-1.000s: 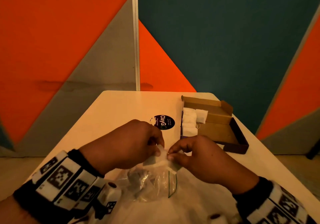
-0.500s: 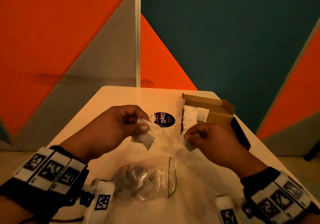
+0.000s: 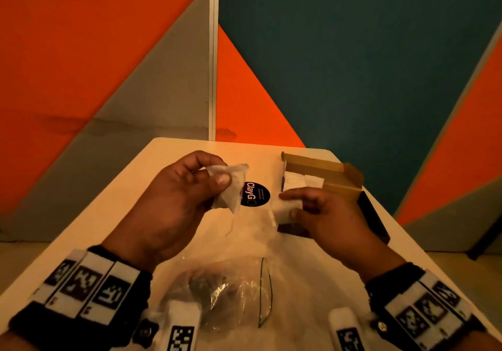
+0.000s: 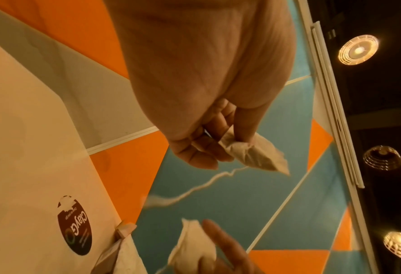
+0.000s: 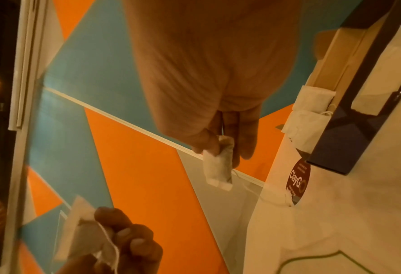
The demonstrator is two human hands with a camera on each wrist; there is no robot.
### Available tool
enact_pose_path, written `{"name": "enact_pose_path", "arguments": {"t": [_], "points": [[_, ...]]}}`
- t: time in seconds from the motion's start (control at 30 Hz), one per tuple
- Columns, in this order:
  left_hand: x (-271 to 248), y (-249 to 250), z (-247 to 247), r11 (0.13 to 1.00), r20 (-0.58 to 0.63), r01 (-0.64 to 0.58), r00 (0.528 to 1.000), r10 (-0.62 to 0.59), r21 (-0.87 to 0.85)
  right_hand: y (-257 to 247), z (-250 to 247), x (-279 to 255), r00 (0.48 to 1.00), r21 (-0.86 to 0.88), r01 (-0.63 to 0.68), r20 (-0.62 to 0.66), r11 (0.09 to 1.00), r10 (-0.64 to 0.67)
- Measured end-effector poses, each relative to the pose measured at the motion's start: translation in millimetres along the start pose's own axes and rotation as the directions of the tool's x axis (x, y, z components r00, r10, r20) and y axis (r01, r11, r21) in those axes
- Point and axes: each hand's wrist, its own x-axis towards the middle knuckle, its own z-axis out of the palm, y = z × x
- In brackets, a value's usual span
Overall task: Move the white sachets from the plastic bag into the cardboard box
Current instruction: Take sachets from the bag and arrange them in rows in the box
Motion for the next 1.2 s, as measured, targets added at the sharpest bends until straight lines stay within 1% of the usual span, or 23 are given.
{"name": "enact_pose_path", "arguments": {"t": [0.07, 0.17, 0.3, 0.43, 0.53, 0.67, 0.77, 0.87, 0.93, 1.03, 1.13, 1.2], "points": [[0, -3, 1, 0.998, 0.026, 0.016, 0.999, -0.018, 0.067, -4, 1, 3, 1.000, 0.118, -0.005, -0.018, 0.993, 0.007], [-1, -11, 10, 0.981, 0.051, 0.047, 0.997, -0.058, 0.189, -5, 4, 4, 0.999, 0.190, 0.027, -0.025, 0.981, -0.023], [5, -28, 22, 0.948, -0.029, 0.066, 0.998, -0.059, 0.312, -7, 11, -2, 0.998, 0.265, 0.069, -0.012, 0.962, -0.068], [11, -42, 29, 0.912, -0.137, 0.065, 0.990, -0.009, 0.406, -8, 18, -7, 0.997, 0.286, 0.075, -0.001, 0.955, -0.078], [12, -45, 28, 0.905, -0.176, 0.079, 0.984, -0.005, 0.417, -7, 19, -6, 0.997, 0.310, 0.076, -0.018, 0.948, -0.075], [6, -40, 27, 0.942, -0.166, 0.113, 0.984, -0.063, 0.316, -8, 23, -9, 0.997, 0.301, 0.077, 0.004, 0.950, -0.082], [2, -40, 25, 0.930, -0.162, 0.075, 0.987, -0.016, 0.360, -6, 22, -11, 0.997, 0.355, 0.046, 0.039, 0.934, -0.064], [1, -35, 26, 0.896, -0.133, 0.018, 0.990, 0.046, 0.444, -6, 18, -8, 0.998, 0.427, 0.036, 0.028, 0.904, -0.053], [0, -35, 27, 0.880, -0.109, -0.012, 0.991, 0.072, 0.475, -5, 18, -8, 0.998, 0.390, 0.034, 0.031, 0.920, -0.050], [-1, -38, 30, 0.863, -0.108, -0.027, 0.990, 0.094, 0.505, -2, 23, -6, 0.999, 0.281, 0.002, 0.045, 0.960, -0.016], [-4, -33, 31, 0.873, -0.089, -0.007, 0.994, 0.058, 0.488, -1, 21, -4, 0.998, 0.224, -0.030, 0.063, 0.974, 0.016], [-7, -27, 24, 0.815, -0.022, 0.013, 1.000, -0.001, 0.579, -4, 14, -1, 0.997, 0.200, -0.036, 0.068, 0.979, 0.022]]}}
